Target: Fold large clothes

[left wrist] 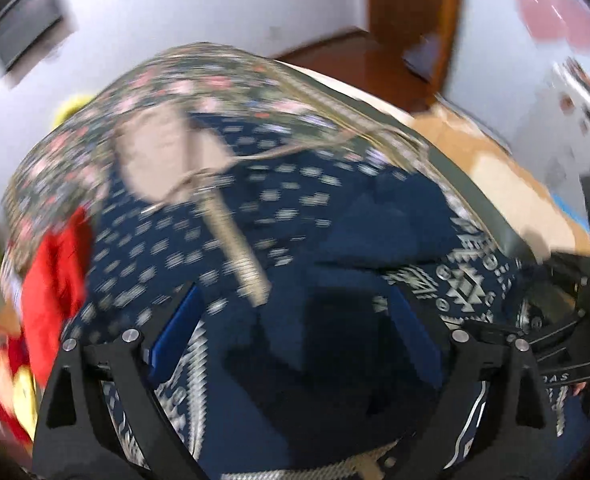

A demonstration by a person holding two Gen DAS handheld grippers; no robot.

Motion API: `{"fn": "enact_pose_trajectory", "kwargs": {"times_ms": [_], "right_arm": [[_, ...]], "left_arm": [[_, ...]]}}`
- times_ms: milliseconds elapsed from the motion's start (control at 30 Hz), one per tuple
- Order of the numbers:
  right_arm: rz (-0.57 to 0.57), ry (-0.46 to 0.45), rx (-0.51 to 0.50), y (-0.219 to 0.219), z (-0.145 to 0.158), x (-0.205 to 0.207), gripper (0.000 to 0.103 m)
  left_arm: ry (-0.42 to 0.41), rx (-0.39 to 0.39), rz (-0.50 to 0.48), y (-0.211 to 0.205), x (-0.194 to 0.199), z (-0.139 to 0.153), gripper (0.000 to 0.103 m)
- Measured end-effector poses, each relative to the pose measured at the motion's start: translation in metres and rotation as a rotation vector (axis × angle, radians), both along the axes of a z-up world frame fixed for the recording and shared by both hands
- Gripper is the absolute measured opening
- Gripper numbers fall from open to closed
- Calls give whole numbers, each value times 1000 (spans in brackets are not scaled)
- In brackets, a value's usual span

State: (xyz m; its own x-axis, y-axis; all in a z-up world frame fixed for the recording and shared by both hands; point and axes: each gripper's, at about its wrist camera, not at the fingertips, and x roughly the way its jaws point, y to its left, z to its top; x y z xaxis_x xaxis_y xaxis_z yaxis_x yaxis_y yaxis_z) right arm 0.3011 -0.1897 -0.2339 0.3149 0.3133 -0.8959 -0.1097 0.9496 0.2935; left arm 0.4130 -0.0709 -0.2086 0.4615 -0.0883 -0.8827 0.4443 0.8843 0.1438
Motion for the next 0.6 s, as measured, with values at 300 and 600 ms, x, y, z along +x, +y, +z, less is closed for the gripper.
{"fn": "enact_pose_trajectory", "kwargs": {"times_ms": [300,600], "right_arm": [[-5,-9,38,-1,-4,-1,86],[-2,-22,44,-1,-6,-5,89]], "left_arm": [[-72,218,-135,-52,20,-52,86],[-113,88,-33,-42,29,-34,6]]}}
